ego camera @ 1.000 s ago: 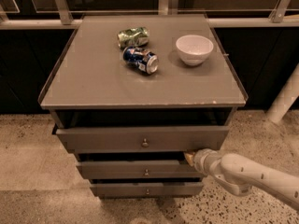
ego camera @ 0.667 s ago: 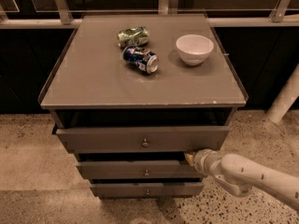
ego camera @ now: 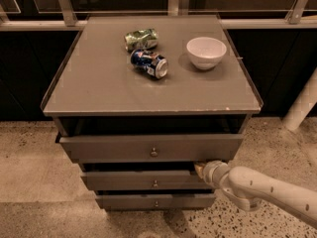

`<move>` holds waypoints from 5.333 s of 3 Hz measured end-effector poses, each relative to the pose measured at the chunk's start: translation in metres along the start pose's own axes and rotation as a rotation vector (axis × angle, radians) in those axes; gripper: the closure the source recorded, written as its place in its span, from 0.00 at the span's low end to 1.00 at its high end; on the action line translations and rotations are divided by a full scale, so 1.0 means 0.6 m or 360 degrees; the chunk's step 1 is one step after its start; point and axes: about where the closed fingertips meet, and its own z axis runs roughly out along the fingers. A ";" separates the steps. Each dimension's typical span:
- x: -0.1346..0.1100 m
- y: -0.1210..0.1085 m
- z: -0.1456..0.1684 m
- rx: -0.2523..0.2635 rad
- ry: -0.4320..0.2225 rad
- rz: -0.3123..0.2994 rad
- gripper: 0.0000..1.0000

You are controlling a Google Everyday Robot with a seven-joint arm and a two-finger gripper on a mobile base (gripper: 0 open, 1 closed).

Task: Open middle drawer

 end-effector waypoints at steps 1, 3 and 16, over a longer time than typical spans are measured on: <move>0.028 -0.004 0.017 0.0064 0.0041 -0.0014 1.00; 0.037 -0.009 0.021 0.0102 0.0065 -0.0019 1.00; 0.142 0.001 -0.109 -0.0089 0.0192 0.0173 1.00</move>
Offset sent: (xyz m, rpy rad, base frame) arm -0.0025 -0.0168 -0.0505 -0.1064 0.0278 -0.0784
